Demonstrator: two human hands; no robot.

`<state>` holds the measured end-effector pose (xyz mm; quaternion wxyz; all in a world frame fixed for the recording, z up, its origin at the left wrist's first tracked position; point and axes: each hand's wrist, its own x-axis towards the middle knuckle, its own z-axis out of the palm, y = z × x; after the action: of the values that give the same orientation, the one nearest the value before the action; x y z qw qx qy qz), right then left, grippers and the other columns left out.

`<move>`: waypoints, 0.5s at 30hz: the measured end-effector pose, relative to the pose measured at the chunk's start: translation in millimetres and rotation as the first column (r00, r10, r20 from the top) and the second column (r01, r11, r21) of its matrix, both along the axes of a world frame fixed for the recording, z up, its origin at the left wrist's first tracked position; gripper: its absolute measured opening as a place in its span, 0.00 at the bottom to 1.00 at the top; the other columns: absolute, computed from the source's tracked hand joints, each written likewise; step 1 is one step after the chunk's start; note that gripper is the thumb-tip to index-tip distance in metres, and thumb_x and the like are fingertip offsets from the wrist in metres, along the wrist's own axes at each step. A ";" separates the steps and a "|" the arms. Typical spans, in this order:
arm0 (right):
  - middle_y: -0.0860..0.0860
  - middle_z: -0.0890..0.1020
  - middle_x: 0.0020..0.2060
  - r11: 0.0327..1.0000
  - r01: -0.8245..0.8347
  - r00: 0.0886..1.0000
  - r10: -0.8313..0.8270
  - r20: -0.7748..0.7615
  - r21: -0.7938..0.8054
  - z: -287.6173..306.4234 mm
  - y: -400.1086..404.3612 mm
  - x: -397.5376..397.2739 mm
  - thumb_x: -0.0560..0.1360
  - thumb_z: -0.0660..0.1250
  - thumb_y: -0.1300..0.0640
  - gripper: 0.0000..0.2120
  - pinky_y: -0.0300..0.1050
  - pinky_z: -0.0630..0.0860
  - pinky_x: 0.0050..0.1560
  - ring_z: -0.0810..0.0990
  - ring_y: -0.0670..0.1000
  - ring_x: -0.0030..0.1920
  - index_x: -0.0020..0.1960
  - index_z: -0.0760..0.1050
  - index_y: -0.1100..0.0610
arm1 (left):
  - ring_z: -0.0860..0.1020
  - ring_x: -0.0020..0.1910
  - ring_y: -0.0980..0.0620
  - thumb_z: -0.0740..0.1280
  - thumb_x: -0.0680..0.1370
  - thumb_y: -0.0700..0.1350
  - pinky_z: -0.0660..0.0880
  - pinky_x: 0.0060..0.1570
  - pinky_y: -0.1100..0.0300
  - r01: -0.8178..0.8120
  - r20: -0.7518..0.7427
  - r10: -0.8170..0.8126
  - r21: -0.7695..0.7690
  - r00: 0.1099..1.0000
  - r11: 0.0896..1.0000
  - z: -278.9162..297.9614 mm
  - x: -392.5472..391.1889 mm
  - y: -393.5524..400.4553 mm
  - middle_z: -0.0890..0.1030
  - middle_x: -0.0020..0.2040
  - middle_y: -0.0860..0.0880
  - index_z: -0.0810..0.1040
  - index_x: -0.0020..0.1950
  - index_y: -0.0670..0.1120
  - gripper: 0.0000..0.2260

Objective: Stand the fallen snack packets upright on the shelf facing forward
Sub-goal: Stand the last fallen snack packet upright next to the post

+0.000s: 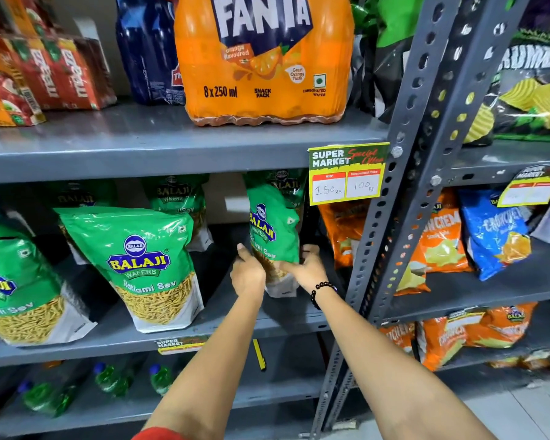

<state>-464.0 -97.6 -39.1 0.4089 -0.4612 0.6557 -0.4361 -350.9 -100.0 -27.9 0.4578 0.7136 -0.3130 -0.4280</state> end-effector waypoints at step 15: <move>0.63 0.79 0.58 0.949 0.312 0.943 -0.305 0.133 -0.039 -4.8 -15.3 -8.9 0.74 0.65 0.67 0.14 0.43 0.71 0.51 0.78 0.60 0.59 0.59 0.71 0.67 | 0.75 0.59 0.45 0.69 0.67 0.30 0.69 0.54 0.59 0.366 -0.106 -0.380 -0.130 0.919 0.922 13.5 13.6 -33.6 0.76 0.63 0.42 0.68 0.62 0.42 0.25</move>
<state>-472.9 -112.9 -43.9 0.3621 -0.3366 0.6797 -0.5418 -337.4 -133.6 -14.4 0.4247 0.5862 -0.4354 -0.5352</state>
